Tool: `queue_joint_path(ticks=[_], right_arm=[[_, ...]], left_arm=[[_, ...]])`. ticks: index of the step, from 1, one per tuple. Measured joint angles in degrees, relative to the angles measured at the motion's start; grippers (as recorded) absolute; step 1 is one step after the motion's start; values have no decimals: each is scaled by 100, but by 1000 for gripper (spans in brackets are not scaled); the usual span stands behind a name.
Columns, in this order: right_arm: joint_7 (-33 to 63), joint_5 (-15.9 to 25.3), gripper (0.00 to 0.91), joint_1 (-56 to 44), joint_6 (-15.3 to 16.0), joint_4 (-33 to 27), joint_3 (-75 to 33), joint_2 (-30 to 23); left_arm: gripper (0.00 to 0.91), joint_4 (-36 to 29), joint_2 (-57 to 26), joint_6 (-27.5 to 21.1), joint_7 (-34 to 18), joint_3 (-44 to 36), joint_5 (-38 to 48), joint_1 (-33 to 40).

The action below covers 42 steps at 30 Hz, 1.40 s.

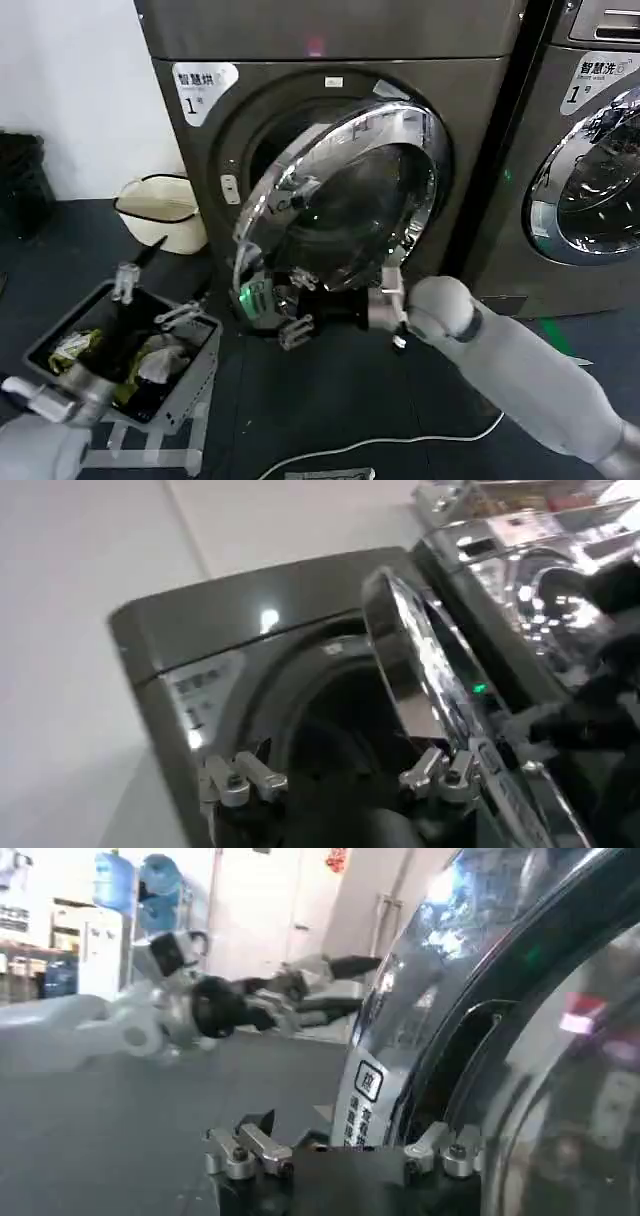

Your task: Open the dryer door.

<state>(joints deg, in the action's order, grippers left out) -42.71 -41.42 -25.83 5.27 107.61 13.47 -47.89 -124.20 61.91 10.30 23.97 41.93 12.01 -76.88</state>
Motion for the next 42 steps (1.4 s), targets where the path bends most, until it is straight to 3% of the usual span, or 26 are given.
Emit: queue_joint_path(ticks=[11,25,34,42], right_arm=[[-378,-91,907,-893,-182,561,-970,567],[-125,-142,907,-2863,-336,868,-3112,958],[146,-81,907,-4682,-496,1118,-5120,706],[454,446,907,-6451,-1019,1425,-6942,18]], left_arm=[[907,362,-269,23,134,-944,-93,773],[907,634,-453,80,266,-1858,-65,1455],[907,767,-436,144,367,-2440,-76,1769],[907,965,-403,270,387,-2881,-7,2155]])
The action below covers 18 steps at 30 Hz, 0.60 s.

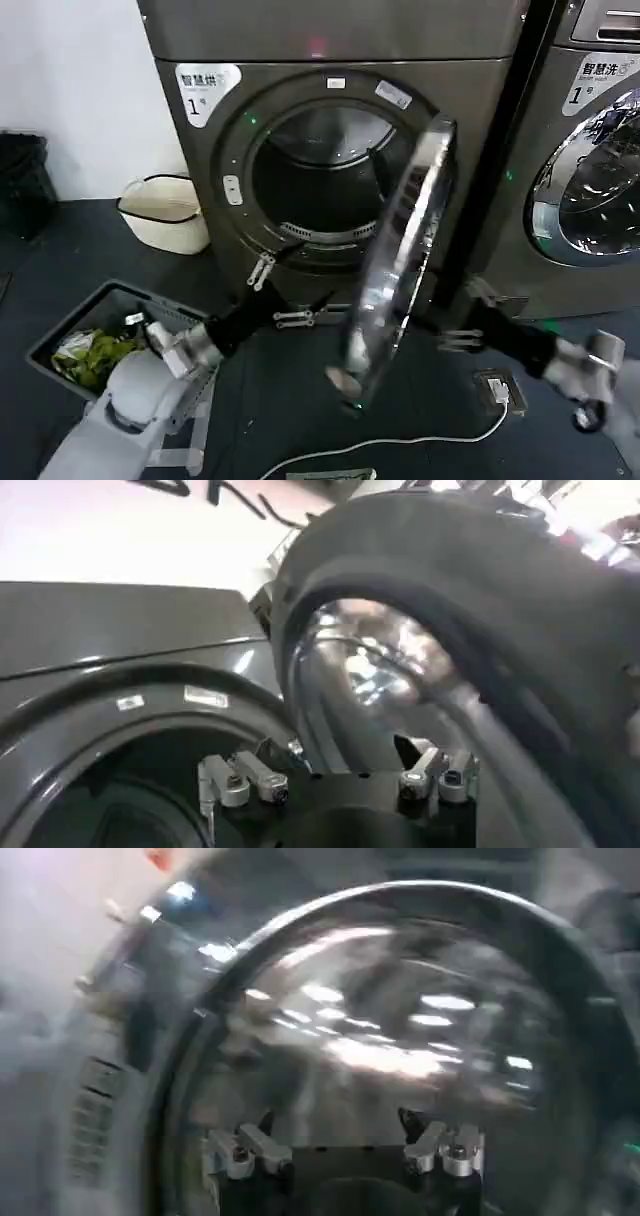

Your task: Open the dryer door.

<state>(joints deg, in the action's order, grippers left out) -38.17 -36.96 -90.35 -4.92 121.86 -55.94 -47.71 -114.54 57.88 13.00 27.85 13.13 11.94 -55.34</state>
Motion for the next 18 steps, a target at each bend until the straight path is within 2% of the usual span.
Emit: queue_joint_path(ticks=[5,11,15,18], right_arm=[[304,399,907,-803,-473,166,-838,-693],[1130,956,907,-1388,-761,234,-1683,-1619],[1792,1103,907,-1521,-734,215,-2189,-2284],[2238,1512,907,-1547,-587,137,-2568,-2766]], left_arm=[[907,148,8,80,7,-300,79,281],[907,363,87,116,-12,-681,185,631],[907,535,138,117,-23,-997,218,948],[907,654,187,119,-38,-1267,231,1190]])
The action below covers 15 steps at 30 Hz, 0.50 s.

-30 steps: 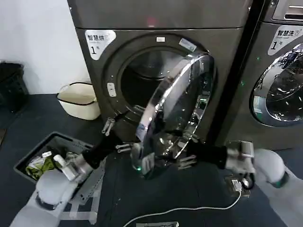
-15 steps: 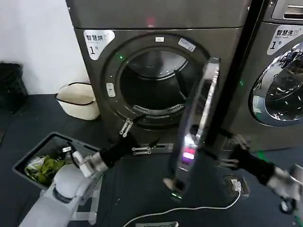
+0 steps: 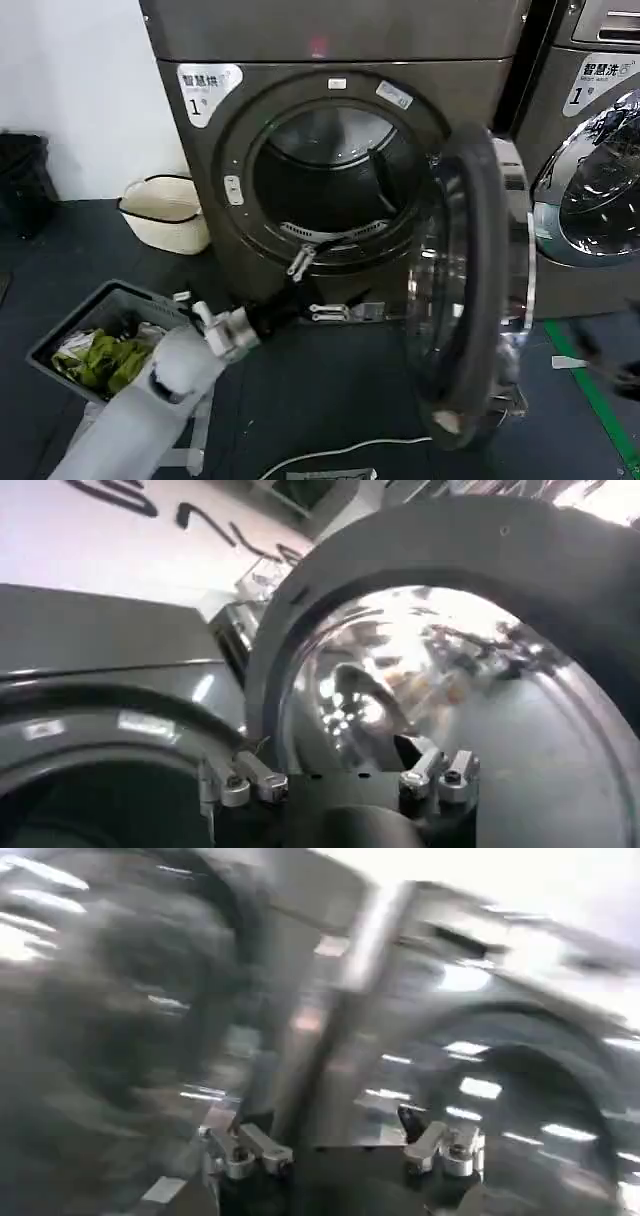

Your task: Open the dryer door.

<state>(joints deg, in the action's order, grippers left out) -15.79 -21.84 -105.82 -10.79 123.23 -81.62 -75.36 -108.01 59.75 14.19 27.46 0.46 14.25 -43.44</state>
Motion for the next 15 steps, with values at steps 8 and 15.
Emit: queue_joint_path(ticks=[8,15], right_arm=[[957,682,907,95,100,-238,-940,-1064],[2181,1023,907,300,473,-619,-1627,-1590]], left_arm=[[907,358,227,34,-114,-600,-79,516],[907,631,464,19,-193,-898,-130,826]])
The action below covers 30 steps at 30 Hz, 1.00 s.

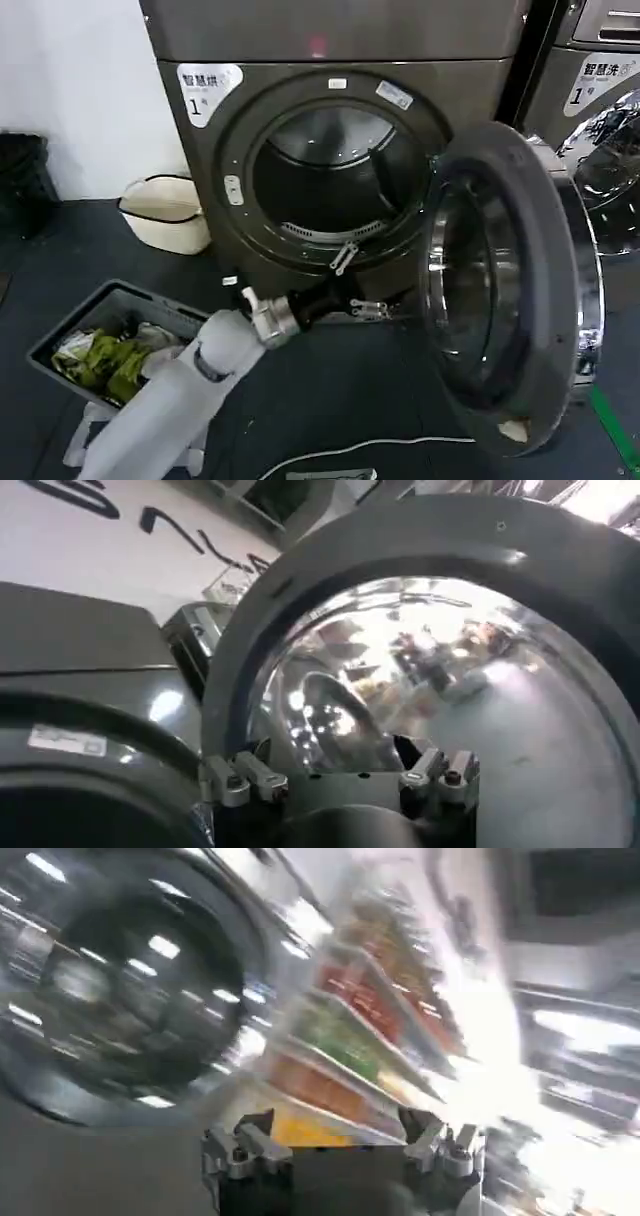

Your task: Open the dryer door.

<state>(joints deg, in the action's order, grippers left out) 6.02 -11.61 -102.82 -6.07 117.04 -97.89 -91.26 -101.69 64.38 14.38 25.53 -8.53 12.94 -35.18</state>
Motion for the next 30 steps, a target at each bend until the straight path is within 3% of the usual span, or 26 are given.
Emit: queue_joint_path(ticks=[9,20,24,30], right_arm=[[1103,260,907,204,116,-660,-940,-97],[1439,759,907,307,359,-1263,-1731,-95],[1473,775,907,299,566,-1457,-1911,-95],[1480,834,907,326,604,-1564,-2061,-94]], left_arm=[[907,294,288,-34,-21,-474,-33,420],[907,804,696,-13,-70,-1141,20,1069],[907,1039,873,-3,-71,-1282,35,1207],[907,1343,1175,-16,-71,-1400,15,1391]])
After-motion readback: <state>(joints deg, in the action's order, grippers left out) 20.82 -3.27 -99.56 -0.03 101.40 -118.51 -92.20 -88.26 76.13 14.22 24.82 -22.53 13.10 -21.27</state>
